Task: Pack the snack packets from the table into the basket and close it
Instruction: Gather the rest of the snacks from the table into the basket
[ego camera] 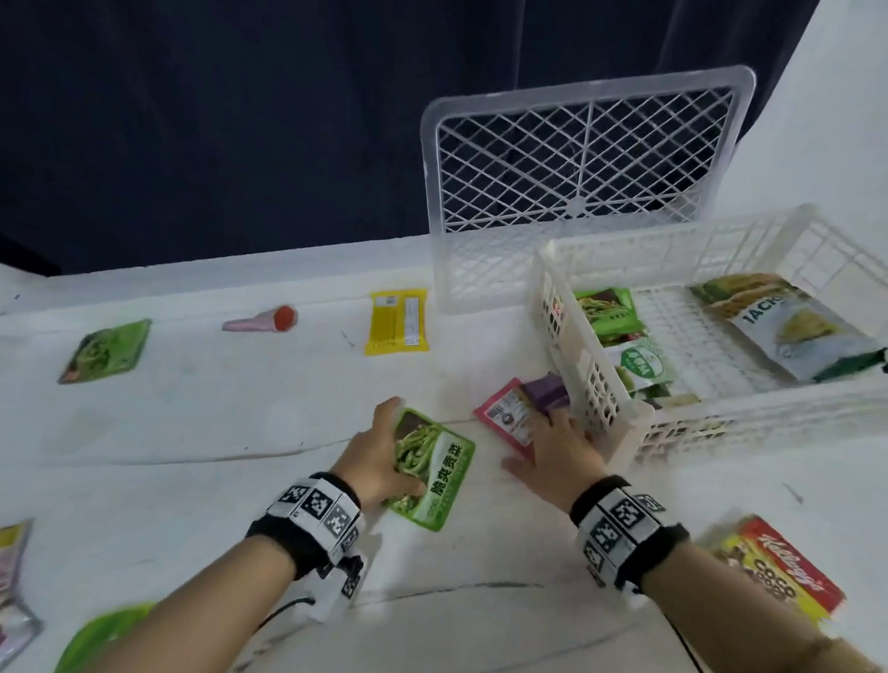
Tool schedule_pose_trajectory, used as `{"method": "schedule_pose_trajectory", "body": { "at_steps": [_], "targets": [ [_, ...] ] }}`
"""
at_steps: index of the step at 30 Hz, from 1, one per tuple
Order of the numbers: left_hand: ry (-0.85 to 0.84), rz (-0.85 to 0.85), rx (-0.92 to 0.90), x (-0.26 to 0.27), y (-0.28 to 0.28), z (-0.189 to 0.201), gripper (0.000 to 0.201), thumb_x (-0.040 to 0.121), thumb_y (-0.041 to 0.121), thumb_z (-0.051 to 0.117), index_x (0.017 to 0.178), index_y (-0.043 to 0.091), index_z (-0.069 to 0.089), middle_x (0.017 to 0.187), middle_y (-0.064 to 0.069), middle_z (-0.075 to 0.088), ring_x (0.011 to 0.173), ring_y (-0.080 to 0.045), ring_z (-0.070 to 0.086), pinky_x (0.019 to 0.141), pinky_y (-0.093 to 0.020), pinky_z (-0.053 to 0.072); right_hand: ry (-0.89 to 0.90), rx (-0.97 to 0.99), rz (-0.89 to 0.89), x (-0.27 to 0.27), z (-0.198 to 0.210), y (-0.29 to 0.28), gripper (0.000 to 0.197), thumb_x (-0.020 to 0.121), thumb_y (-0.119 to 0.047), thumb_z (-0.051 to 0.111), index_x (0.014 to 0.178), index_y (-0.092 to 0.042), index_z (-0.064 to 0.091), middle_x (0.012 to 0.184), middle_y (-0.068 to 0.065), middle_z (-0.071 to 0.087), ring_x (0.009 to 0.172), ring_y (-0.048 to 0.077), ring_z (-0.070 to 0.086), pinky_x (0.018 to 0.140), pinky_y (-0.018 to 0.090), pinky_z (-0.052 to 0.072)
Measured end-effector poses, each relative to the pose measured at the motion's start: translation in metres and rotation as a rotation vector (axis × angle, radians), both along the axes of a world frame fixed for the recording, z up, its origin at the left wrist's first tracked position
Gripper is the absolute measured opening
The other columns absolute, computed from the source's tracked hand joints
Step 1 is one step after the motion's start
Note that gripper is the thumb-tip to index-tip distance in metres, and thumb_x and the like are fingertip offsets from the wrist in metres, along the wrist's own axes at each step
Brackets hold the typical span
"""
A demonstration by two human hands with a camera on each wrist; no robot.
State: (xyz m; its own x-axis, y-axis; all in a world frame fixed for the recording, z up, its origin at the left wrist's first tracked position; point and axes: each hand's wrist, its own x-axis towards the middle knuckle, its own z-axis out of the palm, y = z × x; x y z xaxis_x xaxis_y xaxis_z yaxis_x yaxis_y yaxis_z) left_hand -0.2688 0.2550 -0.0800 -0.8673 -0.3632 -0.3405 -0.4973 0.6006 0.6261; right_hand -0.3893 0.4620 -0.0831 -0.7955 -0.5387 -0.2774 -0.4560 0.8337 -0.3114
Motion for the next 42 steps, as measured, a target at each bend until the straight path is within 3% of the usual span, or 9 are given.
{"method": "schedule_pose_trajectory", "body": {
  "at_steps": [3, 11, 15, 19, 25, 27, 29, 34, 42],
  "targets": [
    [0.021, 0.002, 0.029, 0.011, -0.009, 0.004, 0.104, 0.070, 0.015, 0.083, 0.147, 0.019, 0.014, 0.126, -0.009, 0.059, 0.099, -0.016, 0.054, 0.086, -0.020, 0.038, 0.083, 0.030, -0.058, 0.001, -0.007, -0.005, 0.073, 0.083, -0.051, 0.062, 0.135, -0.008, 0.034, 0.138, 0.017, 0.040, 0.123, 0.034, 0.047, 0.095, 0.041, 0.048],
    [0.176, 0.045, 0.053, 0.001, -0.031, 0.022, 0.070, 0.072, 0.016, 0.081, 0.130, 0.013, 0.043, 0.112, -0.006, 0.065, 0.103, -0.023, 0.064, 0.092, -0.030, 0.048, 0.314, 0.141, 0.127, 0.025, -0.001, 0.009, 0.042, 0.088, -0.003, 0.048, 0.128, -0.009, 0.039, 0.108, 0.009, 0.064, 0.098, 0.031, 0.061, 0.078, 0.036, 0.045],
    [0.305, 0.021, 0.094, -0.021, -0.025, 0.047, 0.058, 0.072, 0.021, 0.081, 0.119, 0.022, 0.047, 0.108, -0.002, 0.068, 0.098, -0.019, 0.066, 0.094, -0.041, 0.051, 0.092, 0.007, 0.128, 0.029, 0.027, 0.031, 0.017, 0.092, -0.017, 0.048, 0.105, -0.014, 0.058, 0.091, 0.004, 0.065, 0.087, 0.029, 0.065, 0.064, 0.025, 0.039],
    [0.449, -0.041, 0.151, -0.058, -0.007, 0.086, 0.066, 0.070, 0.024, 0.083, 0.125, 0.021, 0.047, 0.115, -0.003, 0.065, 0.106, -0.017, 0.063, 0.097, -0.040, 0.050, 0.066, -0.152, 0.204, 0.019, 0.086, 0.062, 0.023, 0.088, -0.036, 0.060, 0.089, -0.014, 0.068, 0.076, -0.003, 0.062, 0.068, 0.014, 0.057, 0.050, 0.009, 0.034],
    [0.518, -0.183, 0.125, -0.137, 0.036, 0.148, 0.067, 0.074, 0.022, 0.080, 0.129, 0.023, 0.041, 0.116, 0.002, 0.062, 0.103, -0.011, 0.063, 0.092, -0.034, 0.051, 0.009, -0.344, 0.083, -0.060, 0.174, 0.132, 0.025, 0.078, -0.031, 0.076, 0.096, -0.026, 0.060, 0.083, -0.007, 0.068, 0.066, 0.008, 0.066, 0.057, 0.020, 0.056],
    [0.496, -0.241, 0.063, -0.168, 0.054, 0.168, 0.070, 0.076, 0.018, 0.078, 0.131, 0.023, 0.035, 0.108, 0.009, 0.060, 0.096, 0.000, 0.061, 0.084, -0.020, 0.051, 0.028, -0.357, -0.019, -0.102, 0.192, 0.155, 0.032, 0.079, -0.021, 0.075, 0.104, -0.024, 0.056, 0.087, -0.005, 0.071, 0.064, 0.003, 0.069, 0.053, 0.020, 0.057],
    [0.452, -0.310, 0.030, -0.202, 0.071, 0.184, 0.070, 0.076, 0.010, 0.077, 0.126, 0.027, 0.032, 0.106, 0.006, 0.062, 0.089, -0.001, 0.064, 0.079, -0.021, 0.055, 0.053, -0.377, -0.092, -0.145, 0.206, 0.174, 0.034, 0.076, -0.016, 0.077, 0.101, -0.020, 0.055, 0.086, -0.001, 0.074, 0.058, 0.000, 0.067, 0.049, 0.016, 0.051],
    [0.227, -0.445, -0.309, -0.289, 0.112, 0.190, 0.050, 0.077, 0.016, 0.076, 0.116, 0.024, 0.046, 0.116, 0.002, 0.056, 0.090, -0.014, 0.055, 0.069, -0.023, 0.044, 0.103, -0.244, -0.082, -0.240, 0.205, 0.190, 0.029, 0.072, -0.017, 0.079, 0.098, -0.019, 0.064, 0.093, 0.007, 0.071, 0.081, 0.024, 0.066, 0.073, 0.035, 0.055],
    [-0.194, -0.580, -0.510, -0.398, 0.168, 0.145, 0.049, 0.077, 0.015, 0.077, 0.123, 0.018, 0.061, 0.135, -0.005, 0.052, 0.118, -0.024, 0.053, 0.083, -0.024, 0.039, -0.112, 0.041, 0.031, -0.340, 0.144, 0.153, 0.052, 0.072, -0.010, 0.078, 0.121, -0.015, 0.060, 0.113, 0.006, 0.058, 0.090, 0.021, 0.055, 0.061, 0.027, 0.049]
  ]
}}
